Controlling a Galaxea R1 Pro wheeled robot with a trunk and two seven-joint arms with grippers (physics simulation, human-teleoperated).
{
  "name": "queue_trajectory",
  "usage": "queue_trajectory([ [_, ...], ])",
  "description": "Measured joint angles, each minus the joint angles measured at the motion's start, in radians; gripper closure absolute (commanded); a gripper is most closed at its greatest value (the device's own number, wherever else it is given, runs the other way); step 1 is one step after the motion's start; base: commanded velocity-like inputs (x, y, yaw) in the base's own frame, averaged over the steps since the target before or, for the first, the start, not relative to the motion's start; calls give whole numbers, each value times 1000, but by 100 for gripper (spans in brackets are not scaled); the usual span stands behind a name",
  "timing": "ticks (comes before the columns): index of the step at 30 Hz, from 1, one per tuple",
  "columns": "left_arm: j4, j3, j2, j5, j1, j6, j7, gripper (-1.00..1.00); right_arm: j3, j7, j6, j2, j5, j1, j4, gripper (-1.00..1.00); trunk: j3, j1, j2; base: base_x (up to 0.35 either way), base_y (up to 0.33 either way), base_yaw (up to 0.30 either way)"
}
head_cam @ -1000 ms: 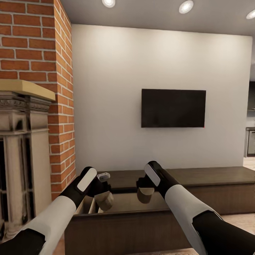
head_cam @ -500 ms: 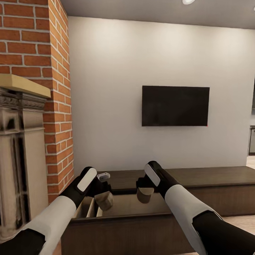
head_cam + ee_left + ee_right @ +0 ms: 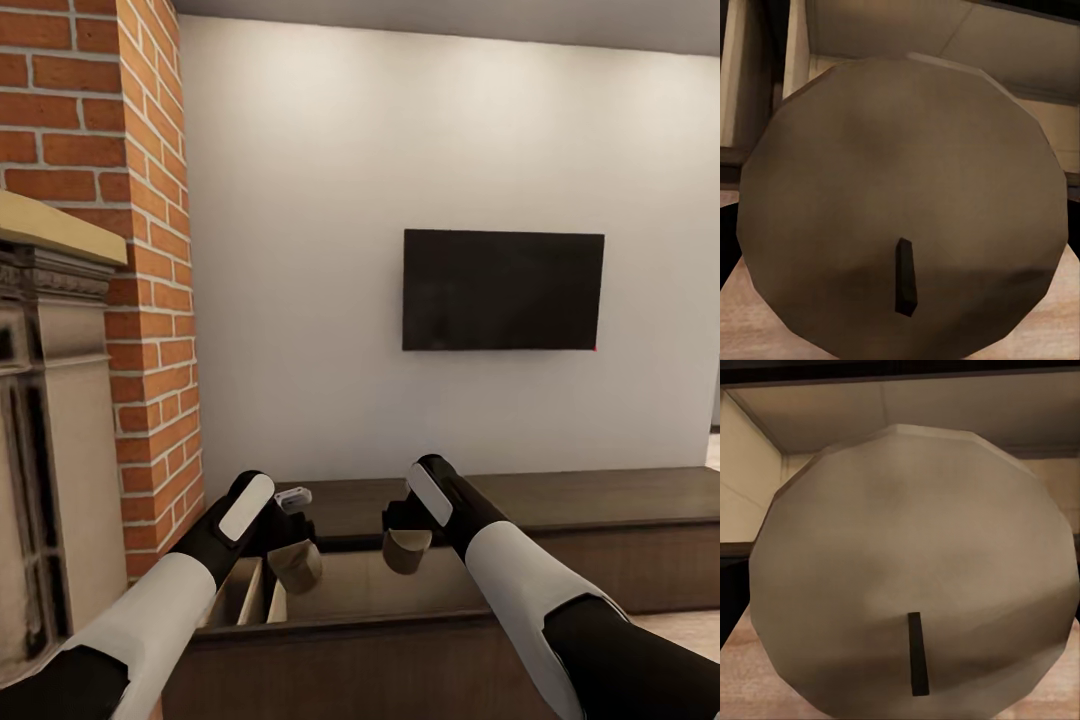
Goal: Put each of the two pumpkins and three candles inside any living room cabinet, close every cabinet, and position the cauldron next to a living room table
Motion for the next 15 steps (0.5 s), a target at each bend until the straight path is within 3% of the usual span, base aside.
queue_trajectory([
  [8, 0, -1, 0, -1, 0, 0, 0, 100, 0, 0, 0, 0, 0, 0, 0, 100, -8, 0, 0, 108, 0, 0],
  [15, 0, -1, 0, -1, 0, 0, 0, 100, 1, 1, 0, 0, 0, 0, 0, 100, -9, 0, 0, 19, 0, 0],
])
